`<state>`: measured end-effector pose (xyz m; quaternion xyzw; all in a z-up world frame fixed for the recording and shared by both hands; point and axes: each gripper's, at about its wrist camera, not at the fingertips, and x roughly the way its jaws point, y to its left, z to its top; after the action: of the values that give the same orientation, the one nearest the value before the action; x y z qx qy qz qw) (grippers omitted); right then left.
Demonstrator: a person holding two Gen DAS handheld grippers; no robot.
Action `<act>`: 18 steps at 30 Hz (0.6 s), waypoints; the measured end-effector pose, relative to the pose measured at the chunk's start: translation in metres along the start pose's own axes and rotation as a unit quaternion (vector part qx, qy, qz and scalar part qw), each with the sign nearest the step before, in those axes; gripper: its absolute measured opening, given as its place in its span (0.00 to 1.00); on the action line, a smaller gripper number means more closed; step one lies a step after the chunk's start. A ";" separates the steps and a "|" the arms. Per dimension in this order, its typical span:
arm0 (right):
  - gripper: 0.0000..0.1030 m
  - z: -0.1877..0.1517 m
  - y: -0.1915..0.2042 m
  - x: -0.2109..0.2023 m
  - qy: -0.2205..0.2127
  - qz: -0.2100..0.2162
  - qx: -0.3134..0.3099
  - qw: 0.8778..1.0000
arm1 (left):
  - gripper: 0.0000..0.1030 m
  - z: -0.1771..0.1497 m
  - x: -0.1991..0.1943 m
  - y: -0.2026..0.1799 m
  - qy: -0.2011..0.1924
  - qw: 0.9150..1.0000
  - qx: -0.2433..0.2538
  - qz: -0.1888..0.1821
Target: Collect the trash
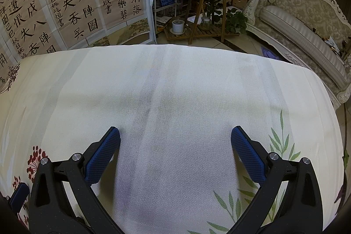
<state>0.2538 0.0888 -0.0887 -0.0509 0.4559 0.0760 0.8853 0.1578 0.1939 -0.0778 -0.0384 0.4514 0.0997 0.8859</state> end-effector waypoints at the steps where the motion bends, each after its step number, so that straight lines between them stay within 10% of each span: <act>1: 0.96 0.000 0.000 0.000 0.000 0.000 0.000 1.000 | 0.95 0.000 0.000 0.000 0.000 1.000 0.000 0.000; 18: 0.96 -0.001 0.000 0.000 -0.001 0.001 0.000 1.000 | 0.95 0.000 0.000 0.000 0.000 1.000 0.000 0.000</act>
<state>0.2535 0.0883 -0.0894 -0.0502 0.4554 0.0763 0.8856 0.1577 0.1937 -0.0780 -0.0383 0.4513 0.0997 0.8860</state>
